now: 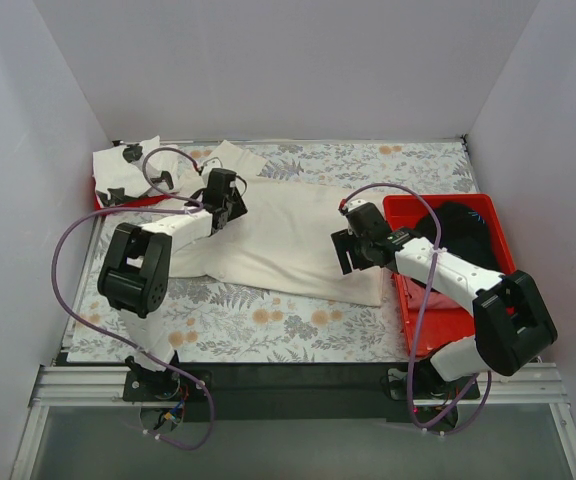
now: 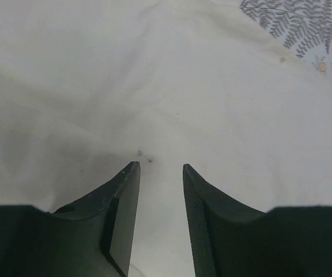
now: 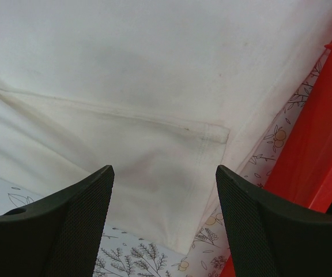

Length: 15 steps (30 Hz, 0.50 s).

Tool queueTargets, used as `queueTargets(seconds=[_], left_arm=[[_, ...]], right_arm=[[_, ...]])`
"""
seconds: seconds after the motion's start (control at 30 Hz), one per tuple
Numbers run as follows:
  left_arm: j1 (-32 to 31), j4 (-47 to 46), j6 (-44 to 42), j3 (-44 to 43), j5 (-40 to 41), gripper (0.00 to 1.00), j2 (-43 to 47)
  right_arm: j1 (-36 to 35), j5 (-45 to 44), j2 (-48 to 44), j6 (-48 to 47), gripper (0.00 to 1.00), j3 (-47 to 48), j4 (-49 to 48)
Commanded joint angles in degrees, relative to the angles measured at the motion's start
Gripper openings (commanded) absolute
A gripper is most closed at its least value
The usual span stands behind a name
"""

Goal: Fold and stack the t-shirts
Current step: Fold the tshirt

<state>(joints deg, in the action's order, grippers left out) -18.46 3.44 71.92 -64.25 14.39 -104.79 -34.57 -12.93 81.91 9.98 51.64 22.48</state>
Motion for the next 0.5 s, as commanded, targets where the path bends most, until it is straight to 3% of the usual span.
queueTargets(seconds=[0.0,0.1,0.23,0.47], left_arm=[[-1.5,2.3,-2.6,-3.3,2.2,0.36,-1.1],[-2.2,2.3,-3.3,-3.3,1.9,0.51,-1.0],[-2.7,2.3,-3.5,-2.5,2.6,0.65,0.8],[-2.7,0.6,-1.6,5.6,7.2,0.74,14.2]], right_arm=[[0.2,-0.4,-0.1,-0.8,0.65,0.8,-1.0],[0.3,-0.3,-0.2,-0.8,0.66,0.5,-1.0],[0.3,-0.3,-0.3,-0.8,0.66,0.5,-1.0],[0.7,0.1,0.4,-0.9,0.66,0.5,-2.3]])
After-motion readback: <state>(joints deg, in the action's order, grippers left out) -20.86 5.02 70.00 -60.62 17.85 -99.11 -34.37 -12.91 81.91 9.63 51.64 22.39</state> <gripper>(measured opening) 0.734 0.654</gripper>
